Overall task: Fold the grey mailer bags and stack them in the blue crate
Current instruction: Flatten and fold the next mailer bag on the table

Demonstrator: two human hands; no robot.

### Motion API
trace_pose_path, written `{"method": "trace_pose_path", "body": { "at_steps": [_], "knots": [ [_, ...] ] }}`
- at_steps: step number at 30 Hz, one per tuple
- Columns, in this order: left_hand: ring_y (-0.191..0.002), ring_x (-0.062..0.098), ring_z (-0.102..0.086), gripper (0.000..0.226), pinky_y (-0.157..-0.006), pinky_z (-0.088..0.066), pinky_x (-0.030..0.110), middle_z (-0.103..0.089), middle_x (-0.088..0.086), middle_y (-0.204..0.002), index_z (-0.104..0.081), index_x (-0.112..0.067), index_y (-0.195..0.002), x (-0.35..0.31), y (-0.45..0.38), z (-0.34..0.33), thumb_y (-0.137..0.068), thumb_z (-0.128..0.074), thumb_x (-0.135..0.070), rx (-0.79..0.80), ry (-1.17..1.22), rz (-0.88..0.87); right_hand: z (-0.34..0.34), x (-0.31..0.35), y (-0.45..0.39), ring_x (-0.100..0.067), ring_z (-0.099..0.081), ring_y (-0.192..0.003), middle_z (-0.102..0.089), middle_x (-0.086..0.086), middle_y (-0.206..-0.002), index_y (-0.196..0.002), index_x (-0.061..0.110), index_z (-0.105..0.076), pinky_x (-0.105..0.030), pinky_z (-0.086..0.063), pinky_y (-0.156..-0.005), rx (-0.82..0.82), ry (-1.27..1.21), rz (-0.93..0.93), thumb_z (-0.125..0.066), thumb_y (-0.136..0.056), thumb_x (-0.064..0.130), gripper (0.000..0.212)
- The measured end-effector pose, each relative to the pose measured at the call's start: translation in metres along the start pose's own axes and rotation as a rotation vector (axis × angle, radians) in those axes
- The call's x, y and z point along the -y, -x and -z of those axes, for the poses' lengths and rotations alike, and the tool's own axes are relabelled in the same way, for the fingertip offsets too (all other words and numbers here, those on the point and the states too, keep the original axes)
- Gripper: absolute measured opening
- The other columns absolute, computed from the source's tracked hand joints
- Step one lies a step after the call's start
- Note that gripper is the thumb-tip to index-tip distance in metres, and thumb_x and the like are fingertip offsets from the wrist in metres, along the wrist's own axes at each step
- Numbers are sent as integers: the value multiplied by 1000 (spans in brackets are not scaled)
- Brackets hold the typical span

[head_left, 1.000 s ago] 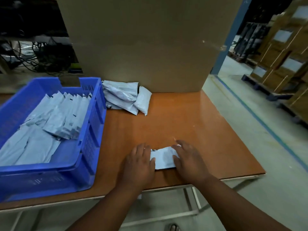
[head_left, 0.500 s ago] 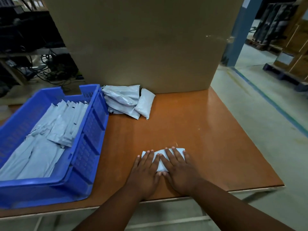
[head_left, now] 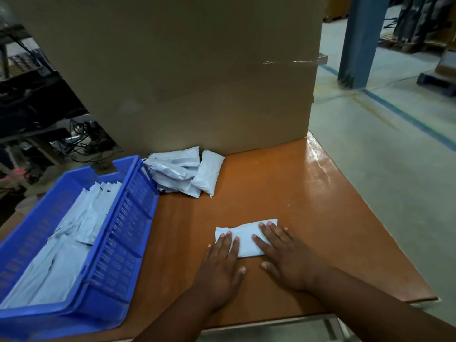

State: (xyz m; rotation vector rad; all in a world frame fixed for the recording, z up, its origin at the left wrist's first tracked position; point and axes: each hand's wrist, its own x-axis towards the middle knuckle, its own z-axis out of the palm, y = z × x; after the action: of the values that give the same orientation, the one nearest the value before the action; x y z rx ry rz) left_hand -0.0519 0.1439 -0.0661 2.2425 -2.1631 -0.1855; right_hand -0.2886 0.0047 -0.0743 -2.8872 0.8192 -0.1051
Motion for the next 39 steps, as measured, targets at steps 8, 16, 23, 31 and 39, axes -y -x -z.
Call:
{"method": "trace_pose_path", "body": {
  "at_steps": [8,16,23,31,39],
  "knots": [
    [-164,14,1,80,-133,-3,46,0,-8,-178,-6,-36,-170,-8,-8,8,-100,1,-75,21,19,87,15,5,-3,-27,-22,-161,-22,-2,-175,-163,37,-31,-63,-22,-125,-11,-88,-61,-29,-102,67,68],
    [-162,22,-20,63,-130,-22,45,-25,8,-174,-30,-12,-166,-25,-67,26,-112,-24,-45,-134,104,27,55,-2,-61,-31,-20,-160,-28,-9,-170,-152,26,-42,-63,-22,-125,-195,-122,-229,-21,-109,50,53],
    [-155,33,-37,63,-129,-18,47,-42,18,-164,-46,-2,-156,-16,-99,0,-108,-27,-37,-145,49,49,12,12,-85,-31,-9,-162,-19,-9,-175,-156,22,-43,-64,-8,-127,-52,-93,-426,-17,-108,47,60],
    [-163,26,-15,68,-129,-16,53,-25,13,-174,-33,-9,-164,-16,-102,-4,-106,-18,-41,-130,27,62,3,7,-93,-30,4,-164,6,-5,-178,-166,32,-24,-63,-4,-128,-20,-53,-428,-16,-108,50,62],
    [-163,28,-12,68,-130,-13,54,-20,14,-175,-28,-9,-166,-12,-98,-12,-108,-16,-42,-116,51,35,-3,8,-91,-29,4,-164,1,-7,-178,-168,35,-21,-63,-5,-128,18,4,-433,-11,-106,52,64]
  ]
}}
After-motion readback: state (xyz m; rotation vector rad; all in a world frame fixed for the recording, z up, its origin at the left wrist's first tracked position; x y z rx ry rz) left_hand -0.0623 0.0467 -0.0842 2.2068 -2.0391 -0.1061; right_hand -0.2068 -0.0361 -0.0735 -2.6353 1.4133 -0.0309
